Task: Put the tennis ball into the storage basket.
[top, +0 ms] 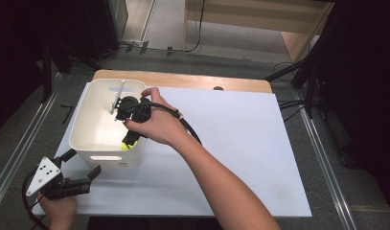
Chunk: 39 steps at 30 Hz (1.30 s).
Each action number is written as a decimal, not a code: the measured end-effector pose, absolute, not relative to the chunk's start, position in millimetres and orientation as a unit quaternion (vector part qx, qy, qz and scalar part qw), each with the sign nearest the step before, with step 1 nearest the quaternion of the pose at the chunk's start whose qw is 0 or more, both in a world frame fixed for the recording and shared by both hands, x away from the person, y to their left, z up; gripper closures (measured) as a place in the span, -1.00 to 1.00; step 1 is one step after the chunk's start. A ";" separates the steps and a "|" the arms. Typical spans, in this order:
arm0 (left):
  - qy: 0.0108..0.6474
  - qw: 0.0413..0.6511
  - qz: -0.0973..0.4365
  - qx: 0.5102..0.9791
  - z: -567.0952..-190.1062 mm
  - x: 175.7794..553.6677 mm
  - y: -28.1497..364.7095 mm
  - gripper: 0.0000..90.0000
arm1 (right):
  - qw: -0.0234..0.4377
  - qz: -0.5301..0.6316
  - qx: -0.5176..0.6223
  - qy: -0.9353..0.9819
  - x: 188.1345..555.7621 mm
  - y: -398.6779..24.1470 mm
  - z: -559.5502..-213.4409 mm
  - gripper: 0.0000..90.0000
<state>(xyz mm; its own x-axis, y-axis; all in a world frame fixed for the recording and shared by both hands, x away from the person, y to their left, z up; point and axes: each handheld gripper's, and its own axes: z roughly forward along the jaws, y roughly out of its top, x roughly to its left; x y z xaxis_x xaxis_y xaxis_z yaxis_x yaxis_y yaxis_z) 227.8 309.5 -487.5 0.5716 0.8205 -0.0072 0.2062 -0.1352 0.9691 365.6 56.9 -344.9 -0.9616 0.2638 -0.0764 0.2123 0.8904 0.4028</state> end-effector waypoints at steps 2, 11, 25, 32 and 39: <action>0.367 0.544 0.281 0.700 -487.5 227.7 309.6 -1.00 | 0.069 0.205 0.126 0.968 364.4 50.8 -340.8 -1.00; 0.367 0.543 0.282 0.701 -487.7 227.8 308.9 -1.00 | 0.070 0.220 0.148 0.962 359.7 24.9 -337.9 -1.00; 0.366 0.543 0.282 0.701 -487.8 228.0 309.2 -1.00 | 0.069 0.228 0.178 0.955 351.4 -8.4 -347.8 -1.00; 0.370 0.544 0.281 0.699 -487.8 228.1 309.4 -1.00 | 0.066 0.231 0.195 0.951 346.8 -25.7 -356.9 -1.00; 0.366 0.543 0.282 0.701 -487.9 227.5 309.0 -1.00 | 0.068 0.239 0.216 0.944 341.4 -46.8 -364.7 -1.00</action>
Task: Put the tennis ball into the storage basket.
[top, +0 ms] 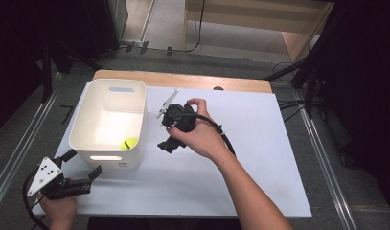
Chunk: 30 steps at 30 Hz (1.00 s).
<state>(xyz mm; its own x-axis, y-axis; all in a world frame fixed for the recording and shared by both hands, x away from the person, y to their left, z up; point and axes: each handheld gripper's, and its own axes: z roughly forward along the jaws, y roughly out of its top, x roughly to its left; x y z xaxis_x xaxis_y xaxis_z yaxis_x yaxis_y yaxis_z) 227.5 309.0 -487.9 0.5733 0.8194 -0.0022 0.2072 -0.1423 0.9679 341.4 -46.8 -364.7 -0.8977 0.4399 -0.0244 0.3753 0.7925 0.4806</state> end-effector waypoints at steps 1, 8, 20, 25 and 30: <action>0.366 0.544 0.281 0.701 -488.0 227.5 309.1 -1.00 | 0.071 0.242 0.215 0.944 341.4 -50.2 -365.9 -1.00; 0.366 0.541 0.282 0.703 -487.9 227.1 308.8 -1.00 | 0.079 0.249 0.235 0.936 334.9 -71.6 -369.6 -1.00; 0.364 0.540 0.283 0.704 -488.1 227.2 308.3 -1.00 | 0.090 0.261 0.255 0.926 326.7 -101.7 -378.7 -1.00; 0.364 0.539 0.284 0.704 -488.1 227.5 307.9 -1.00 | 0.094 0.265 0.265 0.922 322.8 -112.1 -381.4 -1.00; 0.364 0.537 0.286 0.706 -488.0 227.2 307.7 -1.00 | 0.097 0.272 0.272 0.918 319.3 -123.8 -386.4 -1.00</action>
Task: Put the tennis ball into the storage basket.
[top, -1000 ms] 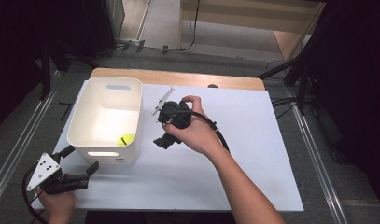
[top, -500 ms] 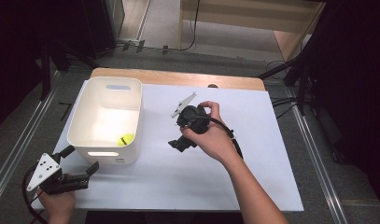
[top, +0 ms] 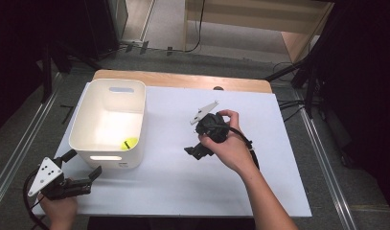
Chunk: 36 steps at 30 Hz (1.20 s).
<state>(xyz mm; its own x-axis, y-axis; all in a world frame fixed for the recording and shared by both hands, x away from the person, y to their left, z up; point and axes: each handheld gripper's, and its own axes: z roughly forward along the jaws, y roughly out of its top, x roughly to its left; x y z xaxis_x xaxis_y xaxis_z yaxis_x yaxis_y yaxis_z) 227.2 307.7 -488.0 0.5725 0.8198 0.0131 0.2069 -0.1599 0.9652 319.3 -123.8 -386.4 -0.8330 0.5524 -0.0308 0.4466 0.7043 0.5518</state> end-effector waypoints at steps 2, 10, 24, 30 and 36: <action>0.363 0.536 0.286 0.706 -488.1 227.1 307.5 -1.00 | 0.097 0.273 0.279 0.916 317.3 -128.8 -389.4 -1.00; 0.362 0.534 0.286 0.708 -488.2 226.8 306.9 -1.00 | 0.097 0.280 0.302 0.906 309.9 -150.4 -400.8 -1.00; 0.362 0.535 0.287 0.707 -488.5 226.7 306.6 -1.00 | 0.105 0.300 0.341 0.885 297.3 -190.4 -419.3 -1.00; 0.362 0.535 0.286 0.708 -488.4 226.7 306.9 -1.00 | 0.110 0.310 0.362 0.872 288.7 -210.5 -429.4 -1.00; 0.363 0.532 0.289 0.708 -488.5 226.5 306.2 -1.00 | 0.120 0.325 0.383 0.856 278.6 -231.4 -441.1 -1.00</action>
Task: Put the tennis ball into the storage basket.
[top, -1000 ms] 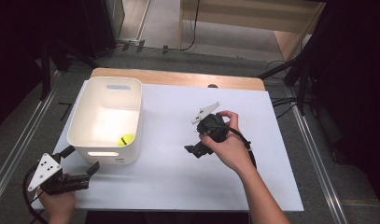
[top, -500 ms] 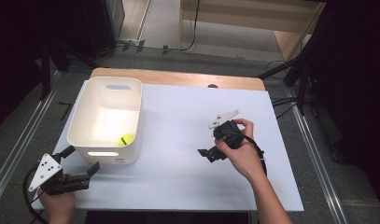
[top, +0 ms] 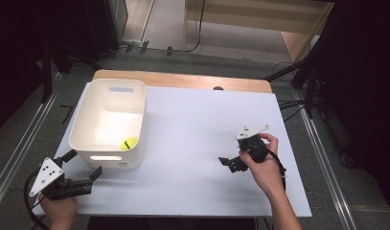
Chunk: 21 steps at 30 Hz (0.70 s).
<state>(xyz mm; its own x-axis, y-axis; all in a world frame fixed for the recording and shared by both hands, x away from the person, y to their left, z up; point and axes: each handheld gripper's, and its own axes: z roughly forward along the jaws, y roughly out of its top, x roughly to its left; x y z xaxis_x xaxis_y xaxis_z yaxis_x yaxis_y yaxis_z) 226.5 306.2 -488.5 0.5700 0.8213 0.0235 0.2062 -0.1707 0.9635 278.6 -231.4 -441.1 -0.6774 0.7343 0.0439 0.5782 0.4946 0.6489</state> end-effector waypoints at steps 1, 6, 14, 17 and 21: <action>0.363 0.533 0.288 0.708 -488.5 226.5 306.4 -1.00 | 0.121 0.329 0.388 0.853 276.5 -234.5 -442.9 -1.00; 0.363 0.535 0.287 0.707 -488.2 226.6 307.9 -1.00 | 0.134 0.356 0.395 0.836 266.0 -251.1 -455.9 -1.00; 0.367 0.542 0.284 0.701 -488.3 226.4 309.7 -1.00 | 0.158 0.400 0.415 0.802 245.6 -281.4 -474.0 -1.00; 0.365 0.542 0.284 0.702 -488.4 226.8 309.3 -1.00 | 0.167 0.414 0.418 0.791 238.2 -292.0 -478.2 -1.00; 0.364 0.537 0.286 0.705 -488.5 226.7 308.2 -1.00 | 0.175 0.435 0.422 0.776 228.5 -305.2 -485.8 -1.00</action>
<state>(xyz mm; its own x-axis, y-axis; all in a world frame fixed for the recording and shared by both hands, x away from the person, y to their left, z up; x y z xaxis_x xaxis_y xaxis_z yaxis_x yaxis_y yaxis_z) 226.7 308.2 -488.5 0.5717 0.8204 0.0119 0.2068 -0.1581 0.9655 228.5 -305.2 -485.8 -0.5822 0.8073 0.0964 0.5037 0.2650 0.8222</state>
